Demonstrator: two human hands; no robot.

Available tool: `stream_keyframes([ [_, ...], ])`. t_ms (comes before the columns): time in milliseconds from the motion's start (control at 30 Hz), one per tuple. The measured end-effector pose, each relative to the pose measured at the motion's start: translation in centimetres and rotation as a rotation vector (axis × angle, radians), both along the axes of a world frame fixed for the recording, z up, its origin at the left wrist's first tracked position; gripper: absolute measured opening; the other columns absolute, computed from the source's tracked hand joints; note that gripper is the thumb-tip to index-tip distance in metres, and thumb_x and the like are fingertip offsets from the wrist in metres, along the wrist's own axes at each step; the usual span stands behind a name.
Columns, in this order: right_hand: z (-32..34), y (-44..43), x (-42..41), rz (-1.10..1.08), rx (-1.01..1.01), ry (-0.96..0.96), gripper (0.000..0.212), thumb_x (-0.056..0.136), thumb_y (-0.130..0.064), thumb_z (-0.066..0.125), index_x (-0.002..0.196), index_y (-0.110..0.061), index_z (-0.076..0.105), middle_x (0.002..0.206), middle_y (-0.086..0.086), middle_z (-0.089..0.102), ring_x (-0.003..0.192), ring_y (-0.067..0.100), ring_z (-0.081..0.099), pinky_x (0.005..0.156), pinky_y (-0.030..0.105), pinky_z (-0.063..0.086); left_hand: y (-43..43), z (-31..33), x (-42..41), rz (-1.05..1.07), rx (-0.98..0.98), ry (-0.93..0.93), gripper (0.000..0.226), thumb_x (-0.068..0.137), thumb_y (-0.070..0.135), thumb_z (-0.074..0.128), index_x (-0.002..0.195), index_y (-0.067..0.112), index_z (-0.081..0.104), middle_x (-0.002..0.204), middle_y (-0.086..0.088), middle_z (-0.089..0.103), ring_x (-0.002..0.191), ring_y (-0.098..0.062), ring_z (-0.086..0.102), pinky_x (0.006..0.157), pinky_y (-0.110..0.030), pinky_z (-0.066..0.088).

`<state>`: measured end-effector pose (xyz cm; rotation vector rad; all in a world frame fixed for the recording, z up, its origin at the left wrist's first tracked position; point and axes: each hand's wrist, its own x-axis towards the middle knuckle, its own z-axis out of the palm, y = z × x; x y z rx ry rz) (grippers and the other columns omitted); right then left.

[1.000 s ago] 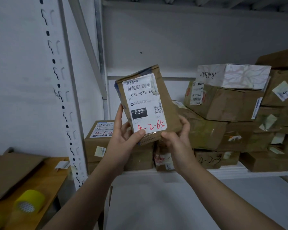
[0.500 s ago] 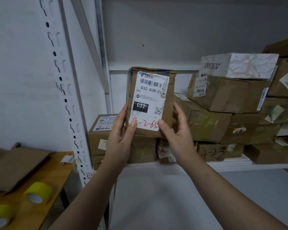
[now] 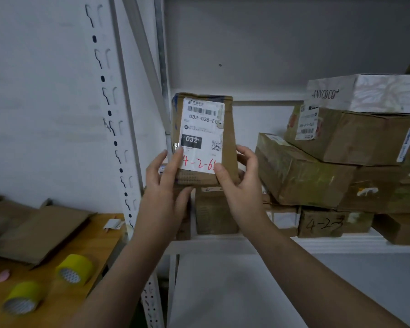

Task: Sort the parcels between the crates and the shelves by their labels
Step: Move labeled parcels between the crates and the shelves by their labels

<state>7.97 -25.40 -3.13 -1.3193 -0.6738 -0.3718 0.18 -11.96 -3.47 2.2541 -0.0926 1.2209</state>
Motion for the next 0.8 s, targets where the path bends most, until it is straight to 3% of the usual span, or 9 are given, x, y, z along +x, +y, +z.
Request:
stream_keyframes([
  [100, 0.3, 2.5, -0.2, 0.001, -0.107, -0.007, 0.06, 0.09, -0.02, 0.064, 0.141, -0.029, 0.034, 0.134, -0.009, 0.047, 0.119, -0.002, 0.05, 0.09, 0.018, 0.05, 2.2, 0.9, -0.6, 0.167, 0.125, -0.002, 0.055, 0.089, 0.011, 0.061, 0.139, 0.025, 0.042, 0.151, -0.009, 0.025, 0.119, -0.02, 0.049, 0.082, -0.034, 0.05],
  [167, 0.2, 4.2, -0.3, -0.024, -0.108, -0.011, 0.057, 0.091, -0.018, 0.062, 0.14, -0.027, 0.036, 0.13, -0.011, 0.04, 0.113, -0.016, 0.044, 0.084, 0.006, 0.046, 3.4, 1.4, -0.7, 0.215, 0.181, 0.011, 0.046, 0.09, 0.011, 0.06, 0.134, 0.017, 0.048, 0.146, -0.013, 0.031, 0.113, -0.028, 0.055, 0.076, -0.035, 0.051],
  [233, -0.1, 5.5, -0.3, -0.042, -0.087, -0.006, 0.045, 0.093, -0.019, 0.059, 0.134, -0.026, 0.042, 0.126, -0.01, 0.038, 0.107, -0.022, 0.044, 0.077, 0.003, 0.045, 4.4, 1.8, -0.4, 0.256, 0.217, 0.064, 0.042, 0.092, 0.016, 0.057, 0.134, 0.018, 0.048, 0.144, -0.012, 0.033, 0.11, -0.028, 0.056, 0.075, -0.033, 0.05],
  [367, -1.2, 6.8, 0.6, -0.127, -0.277, -0.02, 0.039, 0.096, -0.025, 0.055, 0.134, -0.025, 0.047, 0.127, -0.008, 0.041, 0.101, -0.015, 0.043, 0.091, 0.007, 0.042, 5.5, 1.9, 0.5, 0.315, 0.271, 0.205, 0.044, 0.091, 0.016, 0.057, 0.135, 0.015, 0.049, 0.139, -0.015, 0.044, 0.12, -0.036, 0.048, 0.095, -0.047, 0.044],
  [467, -1.6, 7.2, 1.3, -0.143, -0.386, -0.039, 0.049, 0.097, -0.02, 0.052, 0.144, -0.026, 0.038, 0.133, -0.006, 0.042, 0.108, -0.008, 0.038, 0.089, -0.003, 0.029, 5.9, 1.2, 1.0, 0.476, 0.535, 0.257, 0.057, 0.085, 0.019, 0.064, 0.139, 0.013, 0.046, 0.136, -0.015, 0.048, 0.125, -0.038, 0.04, 0.099, -0.049, 0.029],
  [567, -1.3, 7.7, 1.9, -0.128, -0.384, 0.013, 0.056, 0.098, -0.019, 0.049, 0.149, -0.027, 0.027, 0.134, -0.008, 0.047, 0.117, 0.005, 0.047, 0.096, 0.018, 0.04, 6.1, 1.4, 1.5, 0.506, 0.576, 0.226, 0.057, 0.081, 0.015, 0.068, 0.134, 0.011, 0.05, 0.128, -0.015, 0.056, 0.12, -0.038, 0.047, 0.096, -0.051, 0.032],
  [667, -0.8, 8.2, 2.1, -0.142, -0.404, 0.044, 0.052, 0.098, -0.019, 0.05, 0.145, -0.025, 0.029, 0.12, -0.008, 0.057, 0.106, 0.012, 0.059, 0.089, 0.031, 0.051, 6.5, 1.5, 1.9, 0.49, 0.638, 0.231, 0.053, 0.084, 0.018, 0.063, 0.135, 0.015, 0.049, 0.129, -0.012, 0.056, 0.121, -0.033, 0.049, 0.1, -0.05, 0.028],
  [800, -0.9, 7.1, 2.6, -0.019, -0.474, 0.074, 0.058, 0.097, -0.021, 0.052, 0.148, -0.027, 0.026, 0.135, -0.004, 0.053, 0.121, 0.014, 0.052, 0.1, 0.037, 0.047, 6.6, 1.3, 2.1, 0.472, 0.632, 0.225, 0.054, 0.086, 0.02, 0.062, 0.138, 0.016, 0.048, 0.135, -0.012, 0.052, 0.127, -0.032, 0.045, 0.104, -0.05, 0.025],
])
